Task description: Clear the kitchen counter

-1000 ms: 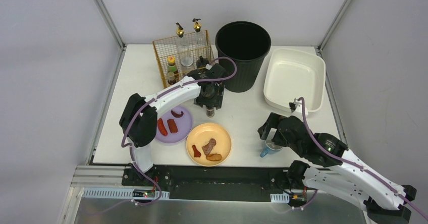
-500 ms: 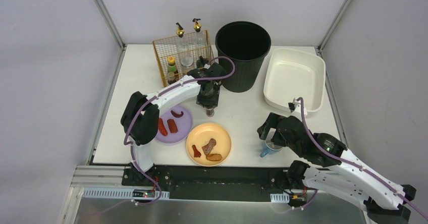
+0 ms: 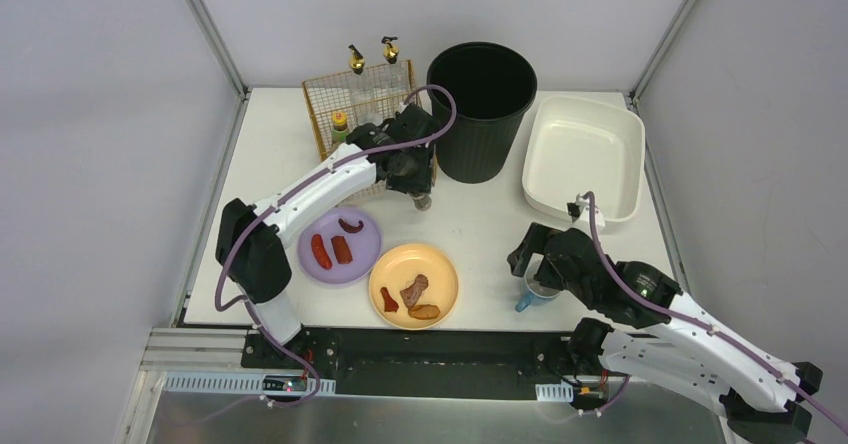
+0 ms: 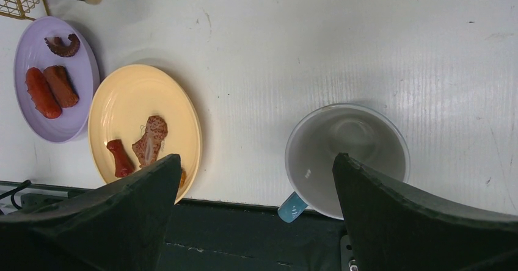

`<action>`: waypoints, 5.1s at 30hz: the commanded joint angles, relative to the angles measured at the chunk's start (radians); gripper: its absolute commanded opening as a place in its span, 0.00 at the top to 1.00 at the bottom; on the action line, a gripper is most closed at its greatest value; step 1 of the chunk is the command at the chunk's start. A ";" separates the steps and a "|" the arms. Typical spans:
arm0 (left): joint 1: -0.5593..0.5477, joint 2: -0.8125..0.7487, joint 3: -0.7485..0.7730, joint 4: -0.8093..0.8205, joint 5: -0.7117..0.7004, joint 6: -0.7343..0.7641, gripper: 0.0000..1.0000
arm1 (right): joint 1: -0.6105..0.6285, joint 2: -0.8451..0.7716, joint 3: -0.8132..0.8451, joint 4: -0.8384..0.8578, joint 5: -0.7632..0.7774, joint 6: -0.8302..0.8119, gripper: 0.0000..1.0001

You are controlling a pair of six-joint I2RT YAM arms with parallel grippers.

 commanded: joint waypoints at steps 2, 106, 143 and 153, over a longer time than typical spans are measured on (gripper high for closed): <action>0.039 -0.046 0.094 -0.054 -0.024 0.027 1.00 | 0.005 0.014 0.034 0.027 -0.007 -0.006 0.01; 0.308 -0.084 0.229 -0.102 0.304 0.037 0.24 | 0.005 0.137 0.267 -0.035 0.033 -0.066 0.01; 0.276 -1.018 -0.473 0.127 0.204 0.144 0.00 | 0.012 0.451 0.602 0.119 0.118 -0.288 0.01; 0.276 -1.140 -0.624 0.257 0.162 0.191 0.00 | 0.011 0.408 0.567 0.135 0.105 -0.287 0.01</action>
